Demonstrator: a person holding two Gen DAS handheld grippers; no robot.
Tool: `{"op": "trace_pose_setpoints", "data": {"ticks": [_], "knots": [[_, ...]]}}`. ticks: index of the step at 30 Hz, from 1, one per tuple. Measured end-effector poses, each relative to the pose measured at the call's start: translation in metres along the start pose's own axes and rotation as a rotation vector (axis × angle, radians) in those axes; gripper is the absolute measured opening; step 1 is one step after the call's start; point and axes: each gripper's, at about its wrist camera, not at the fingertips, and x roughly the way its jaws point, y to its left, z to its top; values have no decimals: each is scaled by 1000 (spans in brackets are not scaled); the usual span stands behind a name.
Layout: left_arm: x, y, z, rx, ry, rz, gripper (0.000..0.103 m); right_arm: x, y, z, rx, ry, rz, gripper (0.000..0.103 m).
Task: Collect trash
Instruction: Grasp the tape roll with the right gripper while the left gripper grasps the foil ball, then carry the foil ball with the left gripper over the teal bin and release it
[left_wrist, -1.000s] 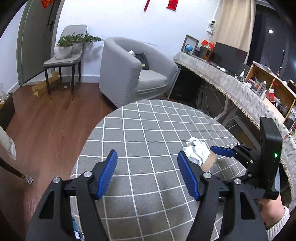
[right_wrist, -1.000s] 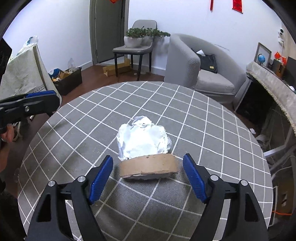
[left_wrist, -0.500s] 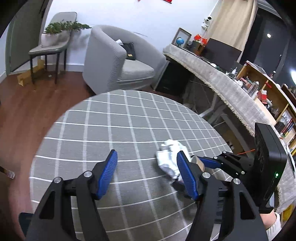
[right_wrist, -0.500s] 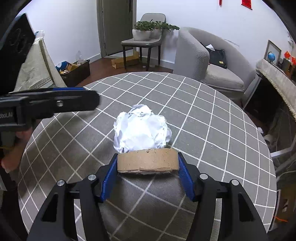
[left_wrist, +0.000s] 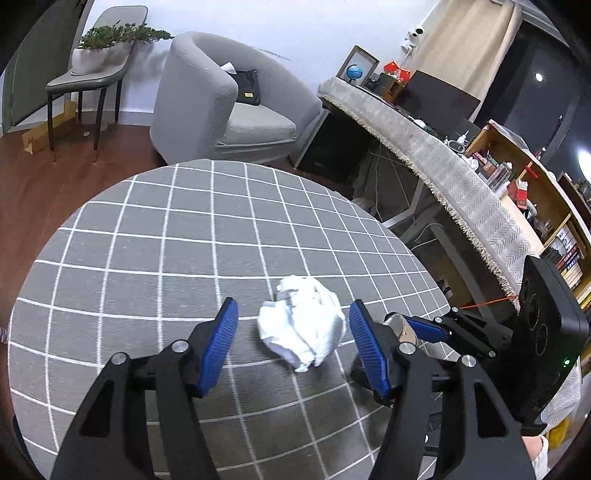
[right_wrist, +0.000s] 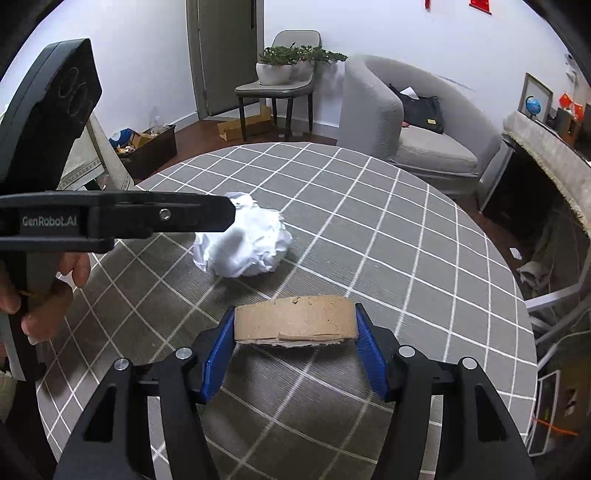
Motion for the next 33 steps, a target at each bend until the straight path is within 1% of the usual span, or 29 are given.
{"op": "trace_pose_setpoints", "data": {"ticks": [4, 7, 8, 11, 13, 16, 24, 33], "knots": [[9, -6, -2, 16, 19, 14, 64, -4, -5, -4, 8, -4, -3, 62], [16, -9, -4, 32, 31, 47, 55, -7, -8, -6, 14, -4, -8, 62], [17, -10, -4, 33, 31, 48, 54, -7, -8, -7, 15, -4, -9, 62], [17, -11, -5, 41, 28, 45, 47, -9, -11, -8, 16, -2, -12, 62], [15, -13, -6, 55, 14, 65, 47, -11, -13, -11, 19, -2, -13, 62], [10, -13, -8, 50, -5, 60, 47, -14, -15, -14, 33, -5, -15, 62], [-6, -10, -17, 59, -37, 99, 47, -27, -15, -15, 68, -43, -26, 62], [-38, -12, -37, 80, -64, 123, 47, -32, 12, -19, 61, -53, -10, 62]]}}
